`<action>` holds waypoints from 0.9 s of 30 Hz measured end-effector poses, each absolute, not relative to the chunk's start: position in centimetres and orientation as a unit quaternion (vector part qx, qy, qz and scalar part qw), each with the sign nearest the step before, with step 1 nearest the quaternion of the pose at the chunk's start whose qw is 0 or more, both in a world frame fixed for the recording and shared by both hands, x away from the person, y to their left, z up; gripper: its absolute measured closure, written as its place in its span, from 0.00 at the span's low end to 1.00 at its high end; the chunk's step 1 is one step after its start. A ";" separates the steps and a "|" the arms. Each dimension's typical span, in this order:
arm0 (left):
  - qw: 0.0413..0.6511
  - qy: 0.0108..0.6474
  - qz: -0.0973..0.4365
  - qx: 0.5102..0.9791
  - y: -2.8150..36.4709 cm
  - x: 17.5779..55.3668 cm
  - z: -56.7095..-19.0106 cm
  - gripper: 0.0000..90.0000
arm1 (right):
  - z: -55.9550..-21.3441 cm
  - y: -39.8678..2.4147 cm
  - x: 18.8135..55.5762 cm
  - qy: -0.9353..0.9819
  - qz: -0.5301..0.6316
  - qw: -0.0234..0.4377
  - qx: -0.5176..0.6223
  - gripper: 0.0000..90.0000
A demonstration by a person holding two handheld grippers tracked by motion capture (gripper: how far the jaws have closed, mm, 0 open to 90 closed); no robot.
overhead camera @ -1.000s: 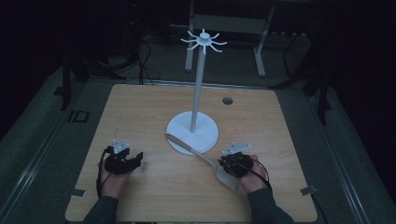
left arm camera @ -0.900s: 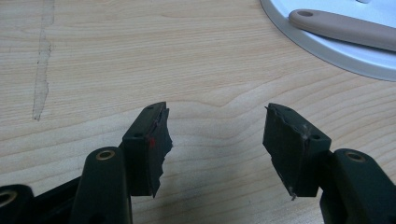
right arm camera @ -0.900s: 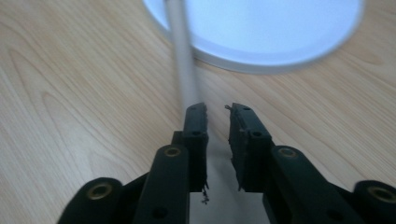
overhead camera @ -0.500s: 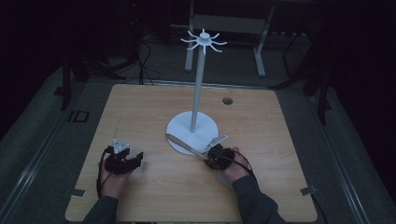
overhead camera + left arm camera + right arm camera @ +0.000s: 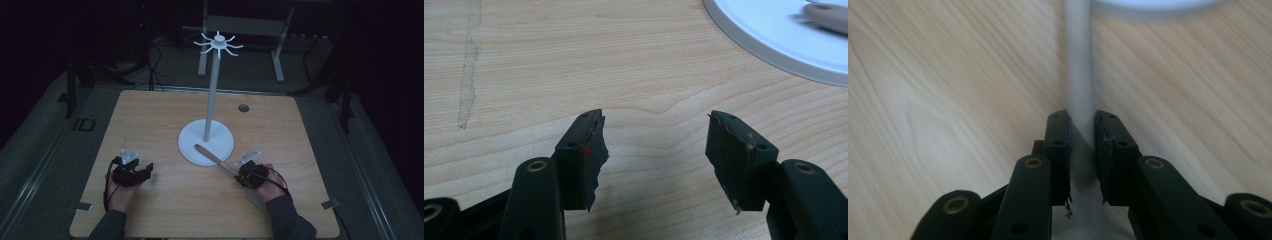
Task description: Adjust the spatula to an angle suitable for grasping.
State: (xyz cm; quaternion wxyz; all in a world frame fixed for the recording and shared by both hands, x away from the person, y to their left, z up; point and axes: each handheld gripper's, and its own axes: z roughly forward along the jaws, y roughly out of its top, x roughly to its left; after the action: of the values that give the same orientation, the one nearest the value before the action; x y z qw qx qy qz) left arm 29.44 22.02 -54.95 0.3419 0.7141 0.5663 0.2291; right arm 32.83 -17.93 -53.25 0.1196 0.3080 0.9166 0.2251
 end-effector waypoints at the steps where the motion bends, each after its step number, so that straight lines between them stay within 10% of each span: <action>1: 0.342 0.566 0.229 0.714 22.0 29.4 -54.9 0.45 | -53.2 -17.9 32.8 0.917 0.225 0.120 0.308 0.85; 27: 0.343 0.566 0.228 0.714 22.0 29.4 -54.9 0.45 | -51.0 -14.0 37.7 0.933 0.175 0.085 0.302 0.74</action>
State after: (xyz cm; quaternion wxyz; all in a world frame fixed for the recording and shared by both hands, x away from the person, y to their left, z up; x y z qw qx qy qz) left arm 29.43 22.05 -54.93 0.3434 0.7137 0.5665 0.2276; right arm 37.66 -14.04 -51.04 0.0847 0.3021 0.9332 0.1751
